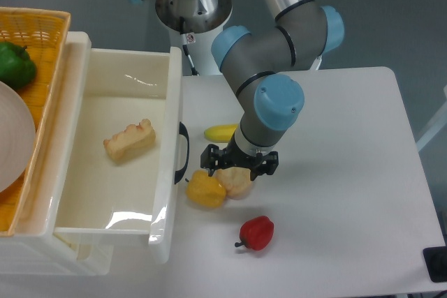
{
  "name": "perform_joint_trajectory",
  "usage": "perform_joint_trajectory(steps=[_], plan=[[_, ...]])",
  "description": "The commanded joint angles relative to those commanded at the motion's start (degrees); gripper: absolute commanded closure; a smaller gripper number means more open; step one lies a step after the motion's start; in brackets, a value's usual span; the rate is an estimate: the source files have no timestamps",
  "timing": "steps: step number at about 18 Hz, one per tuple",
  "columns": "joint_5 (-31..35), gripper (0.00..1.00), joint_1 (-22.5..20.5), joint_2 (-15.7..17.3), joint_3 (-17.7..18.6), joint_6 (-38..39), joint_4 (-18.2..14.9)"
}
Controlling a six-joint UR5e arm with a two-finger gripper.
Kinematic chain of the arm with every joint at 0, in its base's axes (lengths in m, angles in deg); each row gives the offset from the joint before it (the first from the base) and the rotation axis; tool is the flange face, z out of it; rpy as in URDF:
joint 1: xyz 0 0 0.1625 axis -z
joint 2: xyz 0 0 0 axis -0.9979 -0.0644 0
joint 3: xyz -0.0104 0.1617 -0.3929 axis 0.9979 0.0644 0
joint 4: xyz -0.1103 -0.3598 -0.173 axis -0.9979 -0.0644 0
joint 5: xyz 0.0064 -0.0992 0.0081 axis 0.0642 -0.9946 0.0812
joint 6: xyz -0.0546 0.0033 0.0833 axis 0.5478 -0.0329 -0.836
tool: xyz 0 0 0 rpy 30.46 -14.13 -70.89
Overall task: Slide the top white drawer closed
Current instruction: 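Bring the gripper down beside the open drawer's front panel, then push the drawer front with the gripper, sliding the drawer inward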
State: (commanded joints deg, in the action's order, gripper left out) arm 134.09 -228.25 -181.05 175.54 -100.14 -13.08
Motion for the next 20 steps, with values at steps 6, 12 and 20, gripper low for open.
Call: perform_joint_trajectory(steps=[6,12,20], plan=[[-0.35,0.0,0.79,0.09,0.0,0.09,0.0],[-1.23,0.0,0.88,0.79,0.0,0.7,0.0],[-1.23,0.0,1.76,1.23,-0.09,1.05,-0.09]])
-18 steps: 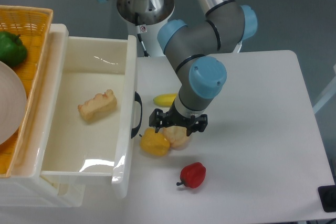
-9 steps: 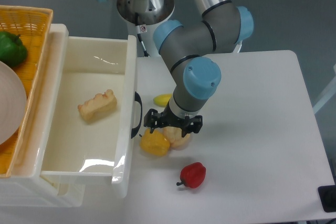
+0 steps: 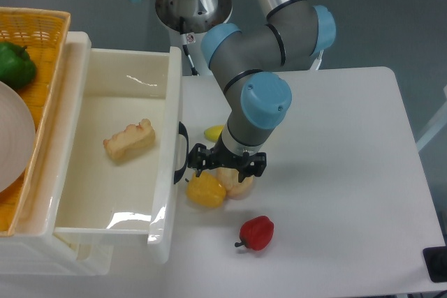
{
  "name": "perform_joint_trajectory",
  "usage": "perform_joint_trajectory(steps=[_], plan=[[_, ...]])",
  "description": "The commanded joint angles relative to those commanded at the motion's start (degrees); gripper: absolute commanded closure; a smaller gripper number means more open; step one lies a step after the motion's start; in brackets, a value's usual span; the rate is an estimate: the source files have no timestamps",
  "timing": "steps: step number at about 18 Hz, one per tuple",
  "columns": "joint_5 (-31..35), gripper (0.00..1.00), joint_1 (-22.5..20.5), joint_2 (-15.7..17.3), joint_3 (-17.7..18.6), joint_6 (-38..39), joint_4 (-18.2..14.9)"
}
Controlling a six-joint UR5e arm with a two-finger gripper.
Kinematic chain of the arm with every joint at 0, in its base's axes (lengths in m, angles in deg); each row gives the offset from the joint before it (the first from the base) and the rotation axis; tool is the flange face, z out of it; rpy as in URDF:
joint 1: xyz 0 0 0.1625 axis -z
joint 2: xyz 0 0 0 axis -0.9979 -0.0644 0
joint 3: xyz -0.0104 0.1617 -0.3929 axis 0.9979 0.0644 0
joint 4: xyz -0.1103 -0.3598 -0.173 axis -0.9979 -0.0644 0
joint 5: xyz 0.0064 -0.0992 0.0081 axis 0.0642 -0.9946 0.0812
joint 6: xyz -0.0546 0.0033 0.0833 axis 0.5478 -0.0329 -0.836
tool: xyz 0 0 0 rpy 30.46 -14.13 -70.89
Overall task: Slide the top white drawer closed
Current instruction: 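Push the drawer front with the gripper, sliding the drawer inward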
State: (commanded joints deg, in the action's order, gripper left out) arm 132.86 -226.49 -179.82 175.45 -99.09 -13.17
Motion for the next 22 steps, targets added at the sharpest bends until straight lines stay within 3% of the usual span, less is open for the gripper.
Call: perform_joint_trajectory(steps=[22], plan=[[-0.35,0.0,3.69,1.58,-0.09,2.9,-0.09]])
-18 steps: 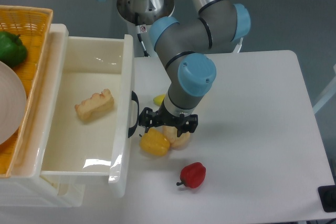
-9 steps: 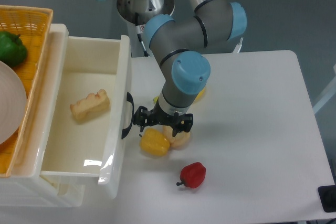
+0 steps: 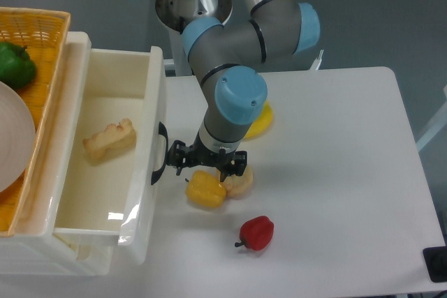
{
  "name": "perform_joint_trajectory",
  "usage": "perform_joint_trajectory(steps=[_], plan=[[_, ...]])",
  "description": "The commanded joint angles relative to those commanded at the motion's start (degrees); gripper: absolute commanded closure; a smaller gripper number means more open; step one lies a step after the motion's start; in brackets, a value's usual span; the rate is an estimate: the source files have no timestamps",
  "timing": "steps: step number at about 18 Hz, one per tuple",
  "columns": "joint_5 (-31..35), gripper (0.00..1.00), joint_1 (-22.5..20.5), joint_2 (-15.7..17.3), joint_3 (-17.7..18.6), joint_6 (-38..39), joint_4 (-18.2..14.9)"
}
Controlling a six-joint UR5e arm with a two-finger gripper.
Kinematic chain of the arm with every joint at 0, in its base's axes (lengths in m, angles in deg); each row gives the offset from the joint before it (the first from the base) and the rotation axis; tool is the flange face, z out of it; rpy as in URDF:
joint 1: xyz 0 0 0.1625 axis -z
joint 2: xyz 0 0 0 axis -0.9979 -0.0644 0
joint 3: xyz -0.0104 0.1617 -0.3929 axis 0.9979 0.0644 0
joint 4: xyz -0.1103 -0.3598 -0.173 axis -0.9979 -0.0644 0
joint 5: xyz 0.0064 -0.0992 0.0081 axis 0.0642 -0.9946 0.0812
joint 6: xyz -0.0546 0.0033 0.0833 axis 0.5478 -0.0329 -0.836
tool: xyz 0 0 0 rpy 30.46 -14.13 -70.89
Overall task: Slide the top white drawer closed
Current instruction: 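Push the drawer front with the gripper, sliding the drawer inward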
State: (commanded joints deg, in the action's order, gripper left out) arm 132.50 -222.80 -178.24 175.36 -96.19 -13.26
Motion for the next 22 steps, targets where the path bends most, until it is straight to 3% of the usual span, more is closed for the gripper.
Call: perform_joint_trajectory(steps=[22], plan=[[0.0,0.0,5.01,0.62,-0.09,3.6,0.09]])
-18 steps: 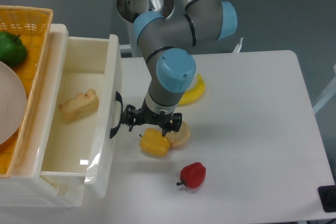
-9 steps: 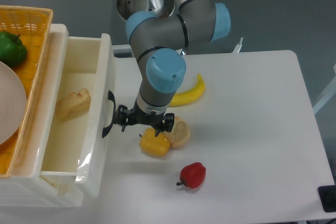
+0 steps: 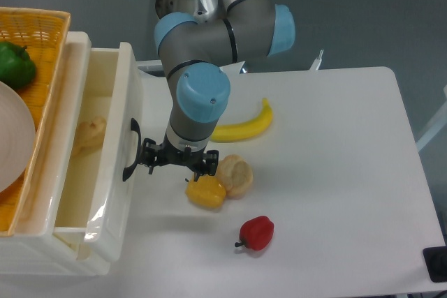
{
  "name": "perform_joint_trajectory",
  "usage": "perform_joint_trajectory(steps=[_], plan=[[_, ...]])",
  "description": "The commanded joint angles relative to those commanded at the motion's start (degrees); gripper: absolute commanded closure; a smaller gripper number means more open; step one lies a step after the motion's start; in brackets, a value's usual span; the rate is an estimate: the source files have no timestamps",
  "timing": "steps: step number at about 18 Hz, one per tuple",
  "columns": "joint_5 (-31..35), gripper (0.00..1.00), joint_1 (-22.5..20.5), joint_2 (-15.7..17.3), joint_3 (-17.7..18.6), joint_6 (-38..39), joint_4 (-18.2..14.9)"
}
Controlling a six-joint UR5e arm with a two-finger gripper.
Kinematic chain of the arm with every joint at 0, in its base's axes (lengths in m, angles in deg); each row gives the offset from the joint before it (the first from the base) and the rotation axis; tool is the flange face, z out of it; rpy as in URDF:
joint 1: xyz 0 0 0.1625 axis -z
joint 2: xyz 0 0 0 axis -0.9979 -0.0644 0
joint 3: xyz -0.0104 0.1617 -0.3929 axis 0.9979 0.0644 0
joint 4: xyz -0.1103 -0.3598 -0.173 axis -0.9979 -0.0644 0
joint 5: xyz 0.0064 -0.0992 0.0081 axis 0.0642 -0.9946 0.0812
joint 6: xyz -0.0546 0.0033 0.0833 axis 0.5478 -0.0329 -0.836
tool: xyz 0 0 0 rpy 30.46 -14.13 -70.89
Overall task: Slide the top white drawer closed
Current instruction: 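Push the drawer front with the gripper, sliding the drawer inward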
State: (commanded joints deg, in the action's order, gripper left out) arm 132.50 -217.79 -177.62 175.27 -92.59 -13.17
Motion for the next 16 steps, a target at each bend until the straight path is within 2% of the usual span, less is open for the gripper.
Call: perform_joint_trajectory(steps=[16], plan=[[0.0,0.0,1.94,0.26,0.0,1.41,0.0]])
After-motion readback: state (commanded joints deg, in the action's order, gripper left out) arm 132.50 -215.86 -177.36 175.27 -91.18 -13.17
